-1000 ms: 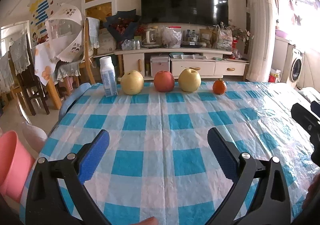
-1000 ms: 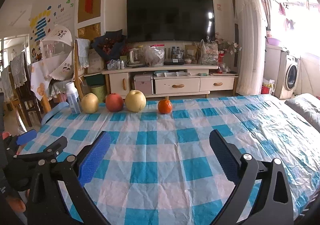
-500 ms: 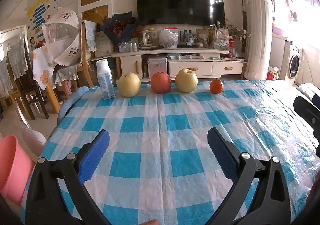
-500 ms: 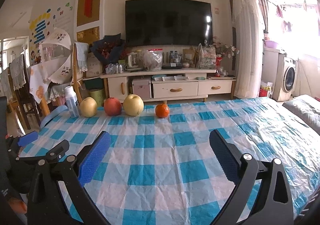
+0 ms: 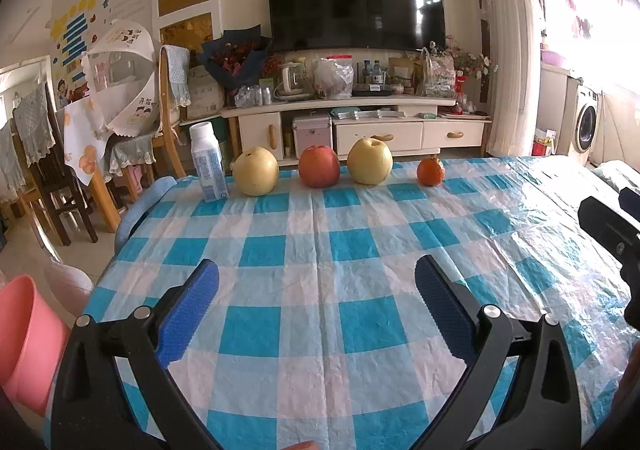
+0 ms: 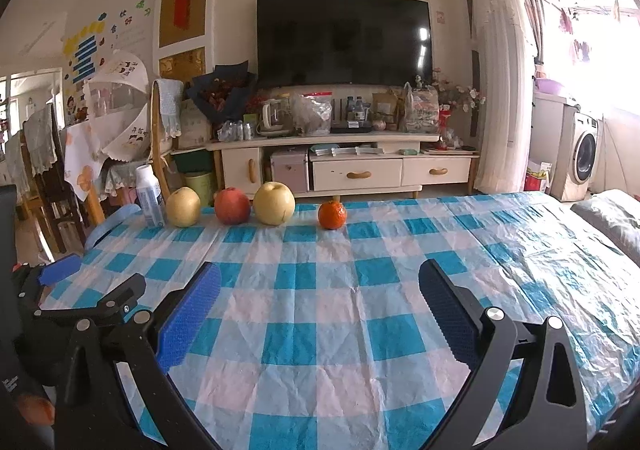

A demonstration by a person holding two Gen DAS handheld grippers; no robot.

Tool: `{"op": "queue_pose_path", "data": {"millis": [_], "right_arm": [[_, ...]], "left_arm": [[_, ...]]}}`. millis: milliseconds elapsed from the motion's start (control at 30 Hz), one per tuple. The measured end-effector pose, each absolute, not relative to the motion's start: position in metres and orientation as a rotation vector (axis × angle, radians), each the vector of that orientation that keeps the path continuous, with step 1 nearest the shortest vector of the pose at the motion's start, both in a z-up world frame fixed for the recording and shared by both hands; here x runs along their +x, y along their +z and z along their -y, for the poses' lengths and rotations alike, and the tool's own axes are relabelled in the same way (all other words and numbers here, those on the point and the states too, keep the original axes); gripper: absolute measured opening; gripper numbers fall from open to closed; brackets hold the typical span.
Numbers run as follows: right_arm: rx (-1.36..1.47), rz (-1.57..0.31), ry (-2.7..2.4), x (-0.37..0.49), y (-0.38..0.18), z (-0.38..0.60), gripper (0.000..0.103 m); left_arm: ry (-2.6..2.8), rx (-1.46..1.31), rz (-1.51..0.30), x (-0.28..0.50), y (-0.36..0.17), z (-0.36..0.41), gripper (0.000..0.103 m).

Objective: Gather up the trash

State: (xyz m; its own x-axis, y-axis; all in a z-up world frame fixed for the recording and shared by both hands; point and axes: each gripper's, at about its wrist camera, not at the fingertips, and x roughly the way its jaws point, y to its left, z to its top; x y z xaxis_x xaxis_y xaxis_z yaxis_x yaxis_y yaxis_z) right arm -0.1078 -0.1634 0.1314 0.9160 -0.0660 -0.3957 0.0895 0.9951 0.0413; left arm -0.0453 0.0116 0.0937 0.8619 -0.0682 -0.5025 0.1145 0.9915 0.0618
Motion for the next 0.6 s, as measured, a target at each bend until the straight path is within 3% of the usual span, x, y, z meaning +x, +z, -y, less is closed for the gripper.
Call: {"op": "queue_pose_path", "data": {"millis": [600], "right_arm": [[0.046, -0.452, -0.058, -0.103, 0.122, 0.153, 0.098]], "left_arm": [[-0.115, 0.089, -0.531, -0.045, 0.094, -0.017, 0.099]]}}
